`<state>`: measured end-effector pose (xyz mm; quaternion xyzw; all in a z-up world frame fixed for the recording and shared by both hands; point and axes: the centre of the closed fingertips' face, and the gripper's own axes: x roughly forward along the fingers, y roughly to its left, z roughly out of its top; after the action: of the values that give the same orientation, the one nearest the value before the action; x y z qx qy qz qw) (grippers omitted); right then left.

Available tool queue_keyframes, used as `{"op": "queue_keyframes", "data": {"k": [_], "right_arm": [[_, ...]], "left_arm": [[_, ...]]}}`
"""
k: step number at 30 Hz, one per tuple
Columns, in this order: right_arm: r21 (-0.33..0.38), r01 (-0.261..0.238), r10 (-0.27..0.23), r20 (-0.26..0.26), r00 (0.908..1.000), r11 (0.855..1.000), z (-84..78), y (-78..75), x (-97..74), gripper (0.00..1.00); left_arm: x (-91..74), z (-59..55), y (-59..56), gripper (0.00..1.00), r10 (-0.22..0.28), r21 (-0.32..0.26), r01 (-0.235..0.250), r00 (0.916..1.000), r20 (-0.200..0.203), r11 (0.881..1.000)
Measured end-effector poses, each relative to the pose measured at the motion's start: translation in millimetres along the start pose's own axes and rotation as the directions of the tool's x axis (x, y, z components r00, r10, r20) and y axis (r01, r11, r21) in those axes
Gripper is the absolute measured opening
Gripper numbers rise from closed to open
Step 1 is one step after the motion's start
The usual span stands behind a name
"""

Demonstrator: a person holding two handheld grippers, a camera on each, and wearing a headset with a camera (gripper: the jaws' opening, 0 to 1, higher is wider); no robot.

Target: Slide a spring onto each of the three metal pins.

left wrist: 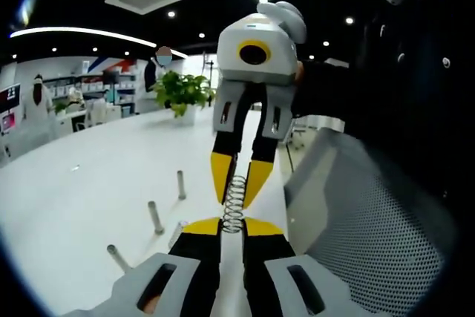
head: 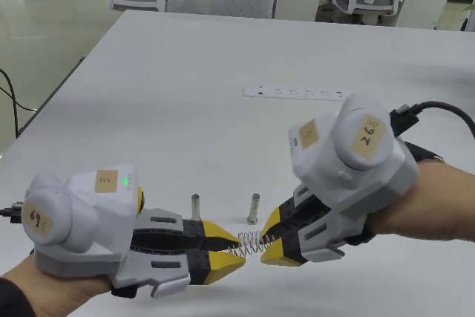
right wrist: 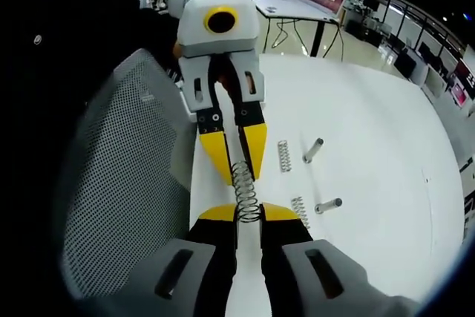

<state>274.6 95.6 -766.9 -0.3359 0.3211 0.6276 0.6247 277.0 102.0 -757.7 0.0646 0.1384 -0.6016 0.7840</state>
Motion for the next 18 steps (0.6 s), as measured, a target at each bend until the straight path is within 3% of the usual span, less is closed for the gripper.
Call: {"op": "queue_keyframes", "data": {"k": [6, 18], "right_arm": [[0.003, 0.003, -0.003, 0.011, 0.9999, 1.000, 9.9, 2.2, -3.1, 0.08], [-0.013, -0.009, 0.009, -0.029, 0.9995, 1.000, 21.0, 8.9, -0.2, 0.07]], "left_arm": [[0.5, -2.9, -0.8, 0.02, 0.001, 0.002, -0.001, 0.9999, -0.011, 1.000], [3.6, -9.4, -4.5, 0.03, -0.010, 0.009, 0.011, 0.9992, -0.037, 1.000]]}}
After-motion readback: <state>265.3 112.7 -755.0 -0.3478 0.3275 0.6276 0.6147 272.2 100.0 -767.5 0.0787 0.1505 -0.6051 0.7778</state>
